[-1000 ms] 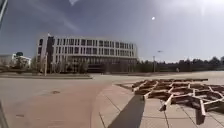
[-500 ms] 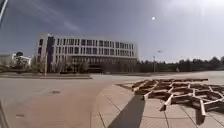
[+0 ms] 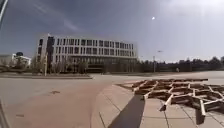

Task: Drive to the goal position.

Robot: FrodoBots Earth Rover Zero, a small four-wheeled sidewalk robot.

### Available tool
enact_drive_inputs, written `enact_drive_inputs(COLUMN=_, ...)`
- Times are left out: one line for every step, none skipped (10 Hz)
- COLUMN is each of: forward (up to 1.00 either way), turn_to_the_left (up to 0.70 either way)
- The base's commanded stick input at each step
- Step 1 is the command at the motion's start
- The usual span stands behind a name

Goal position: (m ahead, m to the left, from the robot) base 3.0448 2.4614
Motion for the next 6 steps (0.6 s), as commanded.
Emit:
enact_drive_inputs(forward=0.05, turn_to_the_left=0.0)
enact_drive_inputs(forward=0.05, turn_to_the_left=0.0)
enact_drive_inputs(forward=0.05, turn_to_the_left=0.0)
enact_drive_inputs(forward=0.04, turn_to_the_left=0.0)
enact_drive_inputs(forward=0.05, turn_to_the_left=0.0)
enact_drive_inputs(forward=0.05, turn_to_the_left=0.0)
